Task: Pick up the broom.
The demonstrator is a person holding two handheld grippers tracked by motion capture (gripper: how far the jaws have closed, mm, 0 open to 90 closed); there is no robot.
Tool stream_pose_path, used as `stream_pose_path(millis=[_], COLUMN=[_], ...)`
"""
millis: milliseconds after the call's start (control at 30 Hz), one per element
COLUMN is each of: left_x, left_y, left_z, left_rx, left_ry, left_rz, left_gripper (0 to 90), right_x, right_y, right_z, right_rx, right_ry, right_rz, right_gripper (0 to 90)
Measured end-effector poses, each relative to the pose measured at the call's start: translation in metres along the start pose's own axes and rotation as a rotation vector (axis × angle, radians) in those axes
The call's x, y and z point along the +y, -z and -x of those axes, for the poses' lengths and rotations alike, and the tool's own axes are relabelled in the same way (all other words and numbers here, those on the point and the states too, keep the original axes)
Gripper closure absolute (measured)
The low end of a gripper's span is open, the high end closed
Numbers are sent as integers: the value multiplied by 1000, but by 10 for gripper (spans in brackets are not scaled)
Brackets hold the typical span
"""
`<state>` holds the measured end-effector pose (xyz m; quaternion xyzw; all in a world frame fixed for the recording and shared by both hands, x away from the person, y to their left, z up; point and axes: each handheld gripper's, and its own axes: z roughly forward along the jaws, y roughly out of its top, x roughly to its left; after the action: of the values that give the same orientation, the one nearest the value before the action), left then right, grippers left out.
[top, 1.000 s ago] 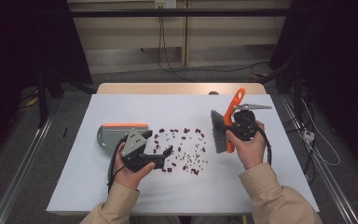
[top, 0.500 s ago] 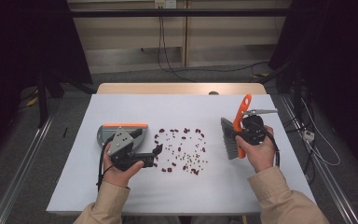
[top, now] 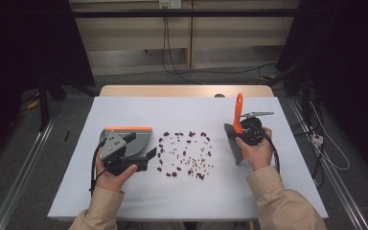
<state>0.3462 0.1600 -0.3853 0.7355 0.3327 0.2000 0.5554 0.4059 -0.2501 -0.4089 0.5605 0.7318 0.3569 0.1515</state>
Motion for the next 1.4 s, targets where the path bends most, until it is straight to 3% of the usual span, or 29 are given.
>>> stream_pose_path(millis=[300,333,633,800,1067,1233,1400], left_x=[-3,-4,-5,-6,-6,-7,-8], left_y=[5,5,7,8,8,9,10], left_z=[-8,-8,-11,-12,-11,-12,-12], left_rx=[15,17,21,22,25,27,29], left_ry=[9,16,25,24,24,25,17], left_rz=[-3,-3,0,-1,-2,-3,-11], left_gripper=[92,91,92,92,92,91,92], right_x=[0,0,0,-1,-1,-5,-13], right_y=[-8,-8,-10,-9,0,8,16], right_z=[6,5,0,-3,-6,-11,-8], right_rx=[-30,-40,-34,-36,-29,-69,-65], right_ry=[-21,-3,12,38,65,125,147], right_rz=[-19,-24,-37,-39,-21,-22,-38], right_gripper=[746,733,707,627,574,575,588])
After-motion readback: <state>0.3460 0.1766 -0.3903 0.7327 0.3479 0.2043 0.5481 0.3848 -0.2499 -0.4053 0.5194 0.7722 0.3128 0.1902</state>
